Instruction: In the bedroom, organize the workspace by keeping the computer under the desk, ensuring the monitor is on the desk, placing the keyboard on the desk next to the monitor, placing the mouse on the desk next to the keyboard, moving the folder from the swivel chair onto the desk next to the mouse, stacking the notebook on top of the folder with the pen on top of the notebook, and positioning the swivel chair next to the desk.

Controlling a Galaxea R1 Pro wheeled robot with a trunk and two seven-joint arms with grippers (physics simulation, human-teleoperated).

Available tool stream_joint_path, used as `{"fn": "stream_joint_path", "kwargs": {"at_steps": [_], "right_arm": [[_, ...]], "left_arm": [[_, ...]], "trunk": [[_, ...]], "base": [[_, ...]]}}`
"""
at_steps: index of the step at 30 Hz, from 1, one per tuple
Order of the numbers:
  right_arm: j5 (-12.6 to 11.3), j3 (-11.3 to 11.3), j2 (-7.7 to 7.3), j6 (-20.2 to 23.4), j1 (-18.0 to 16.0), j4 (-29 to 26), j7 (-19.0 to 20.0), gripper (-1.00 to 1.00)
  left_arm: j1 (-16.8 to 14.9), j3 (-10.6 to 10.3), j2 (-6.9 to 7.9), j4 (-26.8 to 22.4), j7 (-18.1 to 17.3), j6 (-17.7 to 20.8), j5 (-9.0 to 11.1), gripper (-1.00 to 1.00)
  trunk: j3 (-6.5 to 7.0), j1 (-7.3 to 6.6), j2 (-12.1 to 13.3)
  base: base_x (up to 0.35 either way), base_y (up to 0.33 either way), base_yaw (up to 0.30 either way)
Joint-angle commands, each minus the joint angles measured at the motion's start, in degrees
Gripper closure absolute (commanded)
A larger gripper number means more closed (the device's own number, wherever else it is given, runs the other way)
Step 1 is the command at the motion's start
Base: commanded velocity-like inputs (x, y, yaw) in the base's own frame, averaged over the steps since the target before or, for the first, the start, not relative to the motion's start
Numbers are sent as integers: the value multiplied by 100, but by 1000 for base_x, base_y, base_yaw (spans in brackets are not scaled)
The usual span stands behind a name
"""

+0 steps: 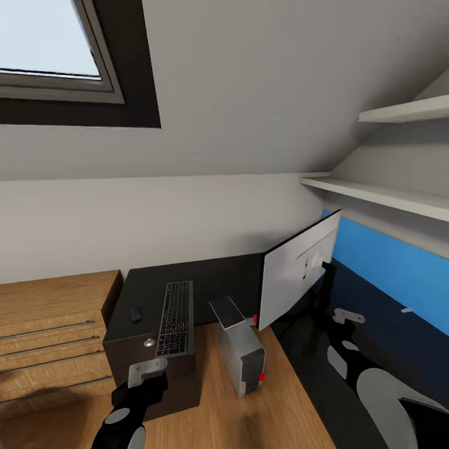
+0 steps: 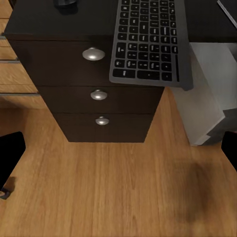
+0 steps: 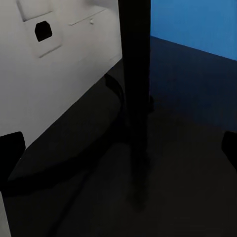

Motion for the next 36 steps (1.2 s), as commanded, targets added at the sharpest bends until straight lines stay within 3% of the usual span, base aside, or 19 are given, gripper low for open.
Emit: {"fn": "stream_joint_path", "kwargs": {"at_steps": [1, 15, 36], "right_arm": [[-21, 12, -2, -21, -6, 7, -8, -100], [-21, 12, -21, -29, -6, 8, -6, -100], [26, 34, -115, 12, -6, 123, -20, -100]], "left_arm": [[-3, -6, 1, -8, 54, 10, 60, -100], [-3, -6, 1, -9, 59, 4, 52, -100], [-3, -14, 1, -53, 65, -16, 51, -100]], "trunk": [[-9, 2, -8], [-9, 2, -8], [-9, 2, -8]], "base": [[0, 0, -5], [0, -5, -1], [0, -100, 0]]}}
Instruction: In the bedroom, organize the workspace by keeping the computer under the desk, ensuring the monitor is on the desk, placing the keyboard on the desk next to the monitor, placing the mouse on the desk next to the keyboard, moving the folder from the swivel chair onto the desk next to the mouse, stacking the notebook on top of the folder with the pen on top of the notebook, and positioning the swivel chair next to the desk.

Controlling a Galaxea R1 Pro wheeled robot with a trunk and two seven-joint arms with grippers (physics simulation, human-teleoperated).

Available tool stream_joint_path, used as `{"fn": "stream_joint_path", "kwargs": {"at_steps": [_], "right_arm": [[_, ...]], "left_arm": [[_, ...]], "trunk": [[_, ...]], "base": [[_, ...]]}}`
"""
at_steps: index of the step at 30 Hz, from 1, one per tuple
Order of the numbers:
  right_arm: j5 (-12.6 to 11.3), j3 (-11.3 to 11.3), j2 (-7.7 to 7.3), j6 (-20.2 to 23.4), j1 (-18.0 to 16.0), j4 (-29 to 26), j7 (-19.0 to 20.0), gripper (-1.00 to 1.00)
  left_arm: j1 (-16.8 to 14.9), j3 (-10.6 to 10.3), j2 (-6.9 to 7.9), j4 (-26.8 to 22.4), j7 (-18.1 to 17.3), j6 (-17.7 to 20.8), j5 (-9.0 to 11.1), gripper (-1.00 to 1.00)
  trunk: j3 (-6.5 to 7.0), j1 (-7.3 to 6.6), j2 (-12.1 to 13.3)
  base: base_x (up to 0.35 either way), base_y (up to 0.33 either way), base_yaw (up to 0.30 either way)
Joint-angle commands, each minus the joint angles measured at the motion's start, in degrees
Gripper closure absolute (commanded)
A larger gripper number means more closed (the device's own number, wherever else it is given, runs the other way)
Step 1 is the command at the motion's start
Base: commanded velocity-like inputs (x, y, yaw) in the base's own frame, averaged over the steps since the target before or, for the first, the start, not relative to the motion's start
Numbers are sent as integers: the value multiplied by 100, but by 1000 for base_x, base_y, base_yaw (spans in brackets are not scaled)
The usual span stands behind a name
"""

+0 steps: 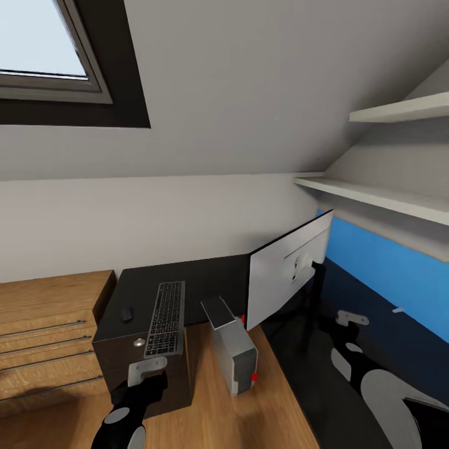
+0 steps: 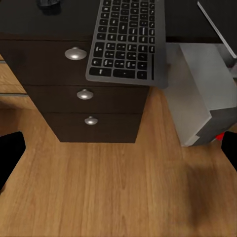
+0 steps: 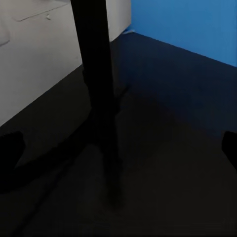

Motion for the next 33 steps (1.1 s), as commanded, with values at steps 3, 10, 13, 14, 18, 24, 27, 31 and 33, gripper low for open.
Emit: {"fn": "stream_joint_path", "kwargs": {"at_steps": [3, 10, 13, 14, 18, 24, 27, 31, 33], "right_arm": [[54, 26, -3, -20, -6, 77, -5, -100], [232, 53, -4, -5, -6, 125, -11, -100], [263, 56, -6, 12, -6, 132, -14, -100], [275, 57, -8, 42, -6, 134, -39, -100], [298, 72, -59, 243, -6, 137, -225, -100], [314, 84, -172, 500, -6, 139, -387, -100], [356, 86, -218, 525, -6, 139, -410, -100], [390, 86, -237, 522, -6, 139, -415, -100], [419, 86, -240, 519, -6, 139, -413, -100]], "left_arm": [[-3, -6, 1, -13, 52, 16, 60, -100], [-3, -5, 1, -15, 51, 27, 62, -100], [-3, -5, 1, -16, 51, 36, 66, -100], [-3, -6, 1, -16, 51, 40, 67, -100], [-3, -4, 1, -16, 50, 44, 69, -100], [-3, -7, 1, -16, 50, 46, 69, -100], [-3, -7, 1, -16, 50, 43, 69, -100], [-3, -7, 1, -16, 31, 45, 69, -100], [-3, -7, 1, -16, 27, 53, 73, -100]], "trunk": [[-9, 2, -8], [-9, 2, -8], [-9, 2, -8], [-9, 2, -8], [-9, 2, -8], [-9, 2, -8], [-9, 2, -8], [-9, 2, -8], [-9, 2, -8]], "base": [[56, -7, 0], [208, -2, 0], [145, -1, 0], [73, 0, 0], [42, 0, 0], [8, 0, 0], [82, 0, 0], [219, 0, 0], [114, 0, 0]]}}
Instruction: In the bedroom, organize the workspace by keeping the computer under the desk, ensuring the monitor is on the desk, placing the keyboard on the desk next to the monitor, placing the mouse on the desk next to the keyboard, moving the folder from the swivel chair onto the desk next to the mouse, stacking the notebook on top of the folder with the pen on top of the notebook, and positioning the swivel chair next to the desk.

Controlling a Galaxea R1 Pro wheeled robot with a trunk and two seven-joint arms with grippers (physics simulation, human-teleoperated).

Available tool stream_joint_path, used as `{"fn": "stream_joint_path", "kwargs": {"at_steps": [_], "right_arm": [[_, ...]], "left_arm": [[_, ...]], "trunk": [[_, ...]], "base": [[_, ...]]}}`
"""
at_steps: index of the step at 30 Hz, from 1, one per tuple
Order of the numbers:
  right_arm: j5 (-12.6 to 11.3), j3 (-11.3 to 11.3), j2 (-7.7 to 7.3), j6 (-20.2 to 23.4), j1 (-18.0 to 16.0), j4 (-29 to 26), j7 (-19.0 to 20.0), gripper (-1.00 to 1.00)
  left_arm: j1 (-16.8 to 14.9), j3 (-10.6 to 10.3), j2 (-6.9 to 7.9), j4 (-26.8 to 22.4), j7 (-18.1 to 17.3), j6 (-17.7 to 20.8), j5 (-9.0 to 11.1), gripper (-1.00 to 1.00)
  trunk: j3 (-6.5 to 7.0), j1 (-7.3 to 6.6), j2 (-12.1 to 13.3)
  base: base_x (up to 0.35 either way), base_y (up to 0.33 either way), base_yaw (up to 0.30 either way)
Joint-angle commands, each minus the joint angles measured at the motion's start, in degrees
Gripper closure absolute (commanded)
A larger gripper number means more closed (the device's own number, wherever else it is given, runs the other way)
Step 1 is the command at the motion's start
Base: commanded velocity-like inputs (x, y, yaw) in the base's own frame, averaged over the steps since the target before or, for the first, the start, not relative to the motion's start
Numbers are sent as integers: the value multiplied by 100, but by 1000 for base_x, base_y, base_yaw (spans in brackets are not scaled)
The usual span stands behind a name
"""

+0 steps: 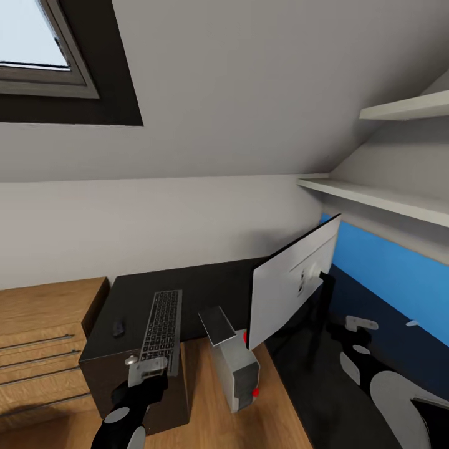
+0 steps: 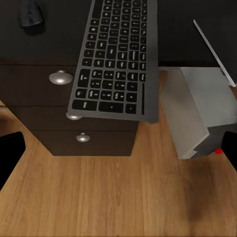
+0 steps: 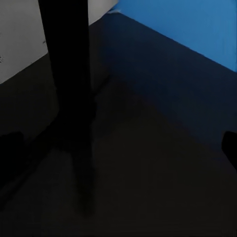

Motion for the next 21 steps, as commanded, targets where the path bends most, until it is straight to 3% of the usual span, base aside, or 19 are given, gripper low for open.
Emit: {"fn": "stream_joint_path", "kwargs": {"at_steps": [1, 16, 21], "right_arm": [[41, -29, 0, -23, -6, 8, -4, -100], [83, -24, -9, -65, -6, 2, -2, -100], [86, 98, 5, -352, -6, -4, 7, -100]], "left_arm": [[-3, -6, 1, -8, 52, 11, 59, -100], [-3, -11, 1, -3, 51, 23, 65, -100], [-3, -15, -2, -6, 51, 27, 65, -100]], "trunk": [[-9, 3, -7], [-9, 3, -7], [-9, 3, -7]], "base": [[65, 0, 0], [110, 0, 0], [7, 0, 0]]}}
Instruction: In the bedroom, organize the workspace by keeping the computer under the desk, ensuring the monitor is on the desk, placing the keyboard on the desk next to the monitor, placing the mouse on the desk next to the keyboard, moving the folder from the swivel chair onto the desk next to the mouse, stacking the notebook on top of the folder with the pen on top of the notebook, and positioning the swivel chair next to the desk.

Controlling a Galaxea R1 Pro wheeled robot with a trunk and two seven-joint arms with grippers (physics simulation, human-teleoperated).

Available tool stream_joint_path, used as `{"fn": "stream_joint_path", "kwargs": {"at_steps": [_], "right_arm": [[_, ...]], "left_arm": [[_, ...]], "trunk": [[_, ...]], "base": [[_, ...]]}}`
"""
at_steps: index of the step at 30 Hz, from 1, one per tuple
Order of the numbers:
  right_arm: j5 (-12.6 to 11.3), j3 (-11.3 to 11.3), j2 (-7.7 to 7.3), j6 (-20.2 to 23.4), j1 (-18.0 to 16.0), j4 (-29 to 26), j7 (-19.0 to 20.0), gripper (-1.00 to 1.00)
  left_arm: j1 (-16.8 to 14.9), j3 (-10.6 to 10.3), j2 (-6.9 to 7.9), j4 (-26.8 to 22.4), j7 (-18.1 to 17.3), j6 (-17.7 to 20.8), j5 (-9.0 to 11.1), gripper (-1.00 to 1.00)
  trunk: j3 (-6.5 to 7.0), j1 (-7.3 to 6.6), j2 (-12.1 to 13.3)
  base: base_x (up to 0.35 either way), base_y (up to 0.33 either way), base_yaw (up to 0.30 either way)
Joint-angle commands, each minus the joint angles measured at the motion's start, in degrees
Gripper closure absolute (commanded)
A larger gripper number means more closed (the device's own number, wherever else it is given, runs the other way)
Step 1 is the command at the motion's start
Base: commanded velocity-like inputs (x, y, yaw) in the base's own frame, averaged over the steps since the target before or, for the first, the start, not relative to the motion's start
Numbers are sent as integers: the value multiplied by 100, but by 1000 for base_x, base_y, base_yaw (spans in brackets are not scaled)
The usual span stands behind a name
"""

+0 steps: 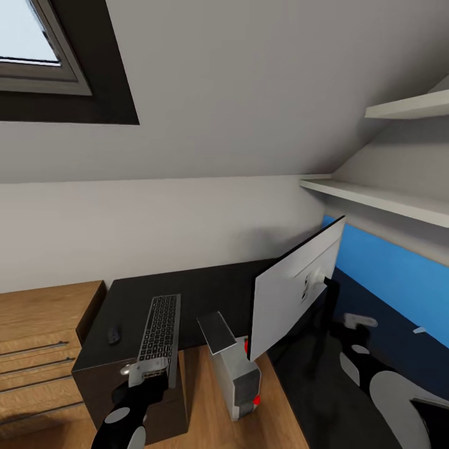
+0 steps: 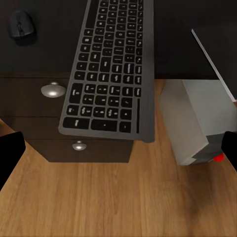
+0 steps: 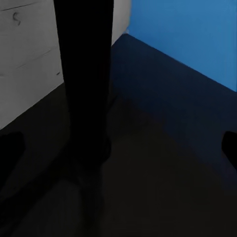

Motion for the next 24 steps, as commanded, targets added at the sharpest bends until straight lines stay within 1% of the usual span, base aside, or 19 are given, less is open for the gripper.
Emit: {"fn": "stream_joint_path", "kwargs": {"at_steps": [1, 2, 4, 7, 24], "right_arm": [[30, 5, 3, -31, -6, 8, -8, -100], [26, 105, 8, -46, -6, 10, -8, -100], [25, 185, 14, -64, -6, 9, -8, -100], [28, 218, 18, -79, -6, 10, -8, -100], [21, 241, -1, -89, -6, 11, -8, -100]], "left_arm": [[-3, -6, -1, -8, 53, 11, 60, -100], [-3, -7, -3, -8, 53, 12, 60, -100], [-3, -11, -3, -9, 53, 13, 60, -100], [-3, -13, -5, -9, 53, 13, 60, -100], [-3, -15, -6, 26, 53, 13, 61, -100]], "trunk": [[-9, 2, -8], [-9, 2, -8], [-9, 2, -8], [-9, 2, -8], [-9, 2, -8]], "base": [[3, 0, 0], [1, 0, 0], [1, 0, 0], [0, 0, 0], [38, 0, 0]]}}
